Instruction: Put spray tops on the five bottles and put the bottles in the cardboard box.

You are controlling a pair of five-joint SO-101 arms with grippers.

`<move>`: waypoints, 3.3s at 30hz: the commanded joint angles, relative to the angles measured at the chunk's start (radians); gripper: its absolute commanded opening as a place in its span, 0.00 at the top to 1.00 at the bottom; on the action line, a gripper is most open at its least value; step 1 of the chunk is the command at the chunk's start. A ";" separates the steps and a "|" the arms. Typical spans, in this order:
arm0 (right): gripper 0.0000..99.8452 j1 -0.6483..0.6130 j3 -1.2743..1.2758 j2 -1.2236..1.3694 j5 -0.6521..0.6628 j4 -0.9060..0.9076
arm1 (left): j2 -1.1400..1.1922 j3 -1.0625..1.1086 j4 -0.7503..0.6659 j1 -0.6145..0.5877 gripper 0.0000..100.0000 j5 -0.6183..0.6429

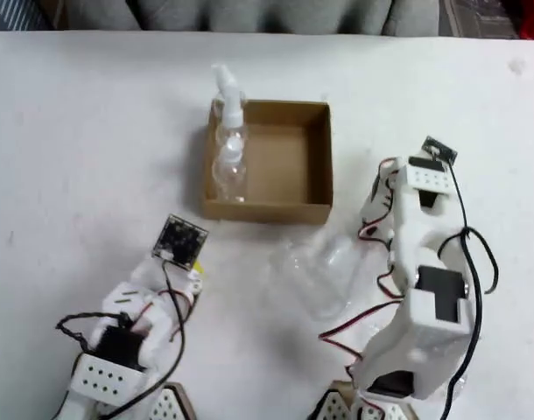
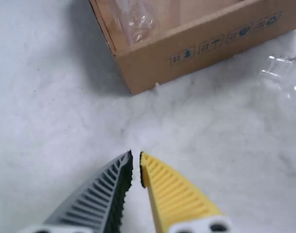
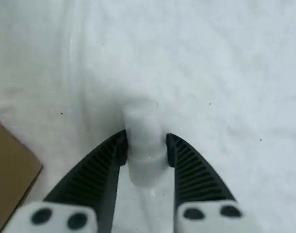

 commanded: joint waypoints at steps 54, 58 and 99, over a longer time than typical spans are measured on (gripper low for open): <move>0.88 -0.929 0.219 -0.371 0.038 -0.211 | -0.024 -0.006 -0.089 -0.150 0.98 0.144; 0.76 -0.931 0.190 -0.300 0.040 -0.236 | -0.024 -0.006 -0.089 -0.151 0.98 0.144; 0.79 -0.166 -0.081 -0.174 2.016 0.266 | -0.021 -0.006 -0.083 -0.151 0.98 0.144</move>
